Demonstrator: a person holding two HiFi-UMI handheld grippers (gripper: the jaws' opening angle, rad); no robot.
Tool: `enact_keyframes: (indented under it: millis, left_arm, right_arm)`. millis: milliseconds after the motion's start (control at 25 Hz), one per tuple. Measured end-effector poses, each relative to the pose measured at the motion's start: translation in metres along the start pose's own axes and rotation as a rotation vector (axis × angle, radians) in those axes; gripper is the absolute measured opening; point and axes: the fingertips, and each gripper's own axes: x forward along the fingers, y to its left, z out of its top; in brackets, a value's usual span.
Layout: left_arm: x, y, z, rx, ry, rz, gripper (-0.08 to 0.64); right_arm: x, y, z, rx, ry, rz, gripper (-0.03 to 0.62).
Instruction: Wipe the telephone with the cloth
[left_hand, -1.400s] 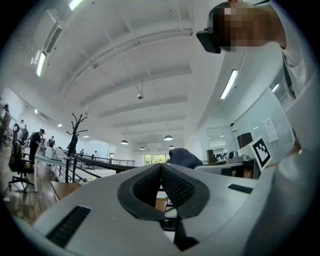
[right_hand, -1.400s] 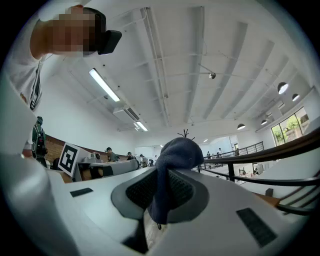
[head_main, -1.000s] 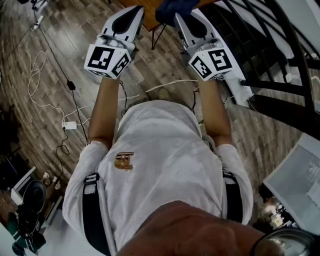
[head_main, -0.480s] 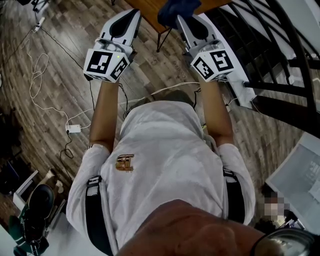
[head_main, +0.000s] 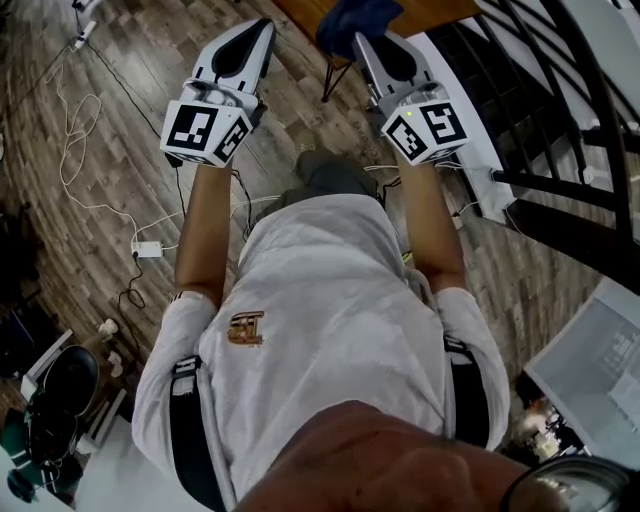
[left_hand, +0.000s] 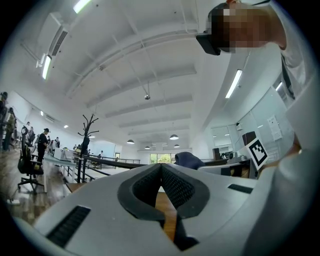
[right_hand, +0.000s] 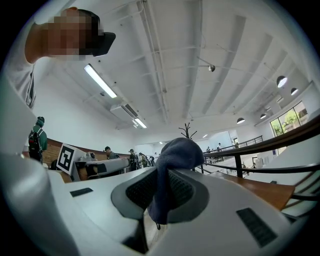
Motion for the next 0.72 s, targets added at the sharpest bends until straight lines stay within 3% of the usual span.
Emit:
enact_keyframes:
  millis: [360, 720]
  left_arm:
    - [0.04, 0.047, -0.012, 0.027, 0.012, 0.021, 0.018]
    - [0.131, 0.157, -0.042, 0.031, 0.046, 0.023, 0.018]
  right_arm:
    - [0.056, -0.033, -0.004, -0.011, -0.025, 0.047, 0.06]
    - [0.171, -0.113, -0.023, -0.008, -0.009, 0.031, 0.06]
